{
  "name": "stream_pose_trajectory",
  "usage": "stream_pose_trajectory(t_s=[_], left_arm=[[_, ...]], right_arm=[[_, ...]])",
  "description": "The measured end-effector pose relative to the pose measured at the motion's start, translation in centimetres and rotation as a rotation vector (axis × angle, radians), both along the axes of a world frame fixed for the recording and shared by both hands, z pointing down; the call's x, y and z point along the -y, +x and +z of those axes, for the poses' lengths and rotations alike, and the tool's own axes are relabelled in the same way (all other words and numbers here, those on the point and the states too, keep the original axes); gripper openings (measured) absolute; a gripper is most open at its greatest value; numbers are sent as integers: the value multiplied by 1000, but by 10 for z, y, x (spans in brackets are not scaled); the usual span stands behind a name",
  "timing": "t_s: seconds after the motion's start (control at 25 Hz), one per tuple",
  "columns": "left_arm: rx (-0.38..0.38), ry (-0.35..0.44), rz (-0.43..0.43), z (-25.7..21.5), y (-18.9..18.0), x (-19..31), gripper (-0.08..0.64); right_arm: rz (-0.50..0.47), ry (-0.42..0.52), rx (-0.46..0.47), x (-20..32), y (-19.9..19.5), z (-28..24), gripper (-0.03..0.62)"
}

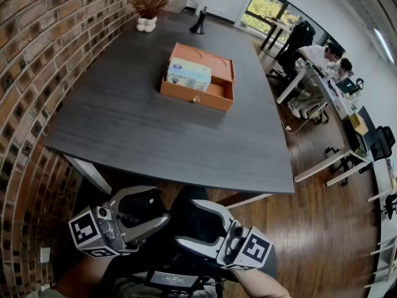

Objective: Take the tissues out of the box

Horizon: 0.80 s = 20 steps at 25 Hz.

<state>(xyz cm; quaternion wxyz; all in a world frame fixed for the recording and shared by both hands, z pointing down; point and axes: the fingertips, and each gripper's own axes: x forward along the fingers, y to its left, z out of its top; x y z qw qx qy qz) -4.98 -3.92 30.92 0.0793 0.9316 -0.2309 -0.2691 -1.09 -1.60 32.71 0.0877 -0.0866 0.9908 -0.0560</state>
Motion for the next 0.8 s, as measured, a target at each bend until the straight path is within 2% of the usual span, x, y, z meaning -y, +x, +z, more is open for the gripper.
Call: stream_pose_trajectory(t_s=[0.8], left_arm=[[4,-4,3,1,2,-1,193]], right_arm=[[-1,-4,-2,0,0,-1,319]])
